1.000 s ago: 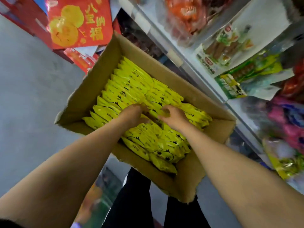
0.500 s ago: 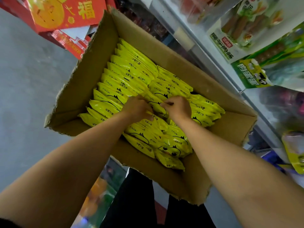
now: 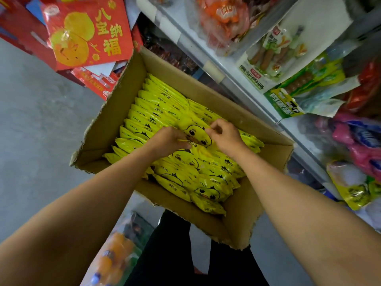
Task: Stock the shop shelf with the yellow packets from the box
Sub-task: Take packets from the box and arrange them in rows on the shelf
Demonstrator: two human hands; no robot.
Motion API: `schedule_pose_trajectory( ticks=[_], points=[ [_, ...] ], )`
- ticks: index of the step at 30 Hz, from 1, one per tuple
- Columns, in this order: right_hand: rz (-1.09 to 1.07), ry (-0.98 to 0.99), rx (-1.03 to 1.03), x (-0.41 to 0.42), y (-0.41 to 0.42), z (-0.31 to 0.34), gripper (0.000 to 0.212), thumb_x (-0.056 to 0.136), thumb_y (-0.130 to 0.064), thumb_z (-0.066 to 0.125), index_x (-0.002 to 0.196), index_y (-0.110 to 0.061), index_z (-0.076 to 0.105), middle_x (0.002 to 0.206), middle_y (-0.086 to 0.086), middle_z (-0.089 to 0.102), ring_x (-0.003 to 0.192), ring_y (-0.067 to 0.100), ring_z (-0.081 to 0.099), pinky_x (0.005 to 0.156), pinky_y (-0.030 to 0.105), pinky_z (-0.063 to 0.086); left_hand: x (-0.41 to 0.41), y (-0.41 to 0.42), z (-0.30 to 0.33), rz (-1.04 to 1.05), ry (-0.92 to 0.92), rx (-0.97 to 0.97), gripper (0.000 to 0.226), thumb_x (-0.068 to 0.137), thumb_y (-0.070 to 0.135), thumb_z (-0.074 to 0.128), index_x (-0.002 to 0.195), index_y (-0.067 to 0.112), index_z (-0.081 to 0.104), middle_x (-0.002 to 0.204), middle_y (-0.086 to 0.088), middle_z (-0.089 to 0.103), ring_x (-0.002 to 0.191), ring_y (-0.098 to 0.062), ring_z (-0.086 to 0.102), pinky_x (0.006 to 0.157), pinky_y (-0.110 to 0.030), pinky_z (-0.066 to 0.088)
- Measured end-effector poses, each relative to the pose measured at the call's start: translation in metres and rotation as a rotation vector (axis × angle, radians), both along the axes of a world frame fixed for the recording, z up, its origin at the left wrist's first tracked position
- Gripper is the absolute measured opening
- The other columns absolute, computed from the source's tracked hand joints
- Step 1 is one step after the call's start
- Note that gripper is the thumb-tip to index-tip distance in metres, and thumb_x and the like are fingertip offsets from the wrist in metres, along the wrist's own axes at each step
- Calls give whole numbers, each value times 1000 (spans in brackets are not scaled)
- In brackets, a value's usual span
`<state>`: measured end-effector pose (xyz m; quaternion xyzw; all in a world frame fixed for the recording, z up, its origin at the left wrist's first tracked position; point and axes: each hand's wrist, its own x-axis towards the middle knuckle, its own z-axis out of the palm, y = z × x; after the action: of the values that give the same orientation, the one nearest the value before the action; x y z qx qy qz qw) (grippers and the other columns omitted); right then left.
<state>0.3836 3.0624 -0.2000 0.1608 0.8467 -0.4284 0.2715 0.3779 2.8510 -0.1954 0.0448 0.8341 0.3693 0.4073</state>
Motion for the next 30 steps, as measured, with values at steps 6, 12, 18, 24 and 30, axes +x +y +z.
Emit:
schedule_pose_trajectory(
  ticks=[6,12,18,24,30],
  points=[
    [-49,42,-73,13,14,36,14,94,-23,65,86,-21,54,71,-9,49,65,6,41,63,27,36,8,3,46,-111,-37,64,23,92,37,64,90,14,70,80,-1,65,77,-15,61,66,-22,38],
    [-140,111,-77,31,39,79,27,100,-24,55,120,-6,54,103,3,58,93,16,54,75,19,44,23,21,85,-74,-101,100,33,92,45,60,83,15,70,77,-4,63,88,-21,58,78,-32,42],
    [-229,211,-101,62,89,133,30,99,-24,59,123,-7,56,110,5,62,105,20,61,91,29,48,45,67,134,-128,-164,107,58,65,82,63,80,26,72,100,9,72,109,-15,60,103,-43,39],
    [-376,224,-240,133,154,189,45,87,-34,74,122,-9,63,116,2,67,101,17,65,88,28,50,104,137,204,-185,-279,146,57,50,81,73,90,41,72,127,5,64,130,-21,49,110,-47,32],
    [-397,250,-354,226,233,249,24,81,-24,80,102,-15,72,103,8,75,73,12,70,70,29,59,182,219,267,-302,-279,136,48,82,40,74,125,22,62,121,6,67,115,-15,60,95,-40,50]
  ],
)
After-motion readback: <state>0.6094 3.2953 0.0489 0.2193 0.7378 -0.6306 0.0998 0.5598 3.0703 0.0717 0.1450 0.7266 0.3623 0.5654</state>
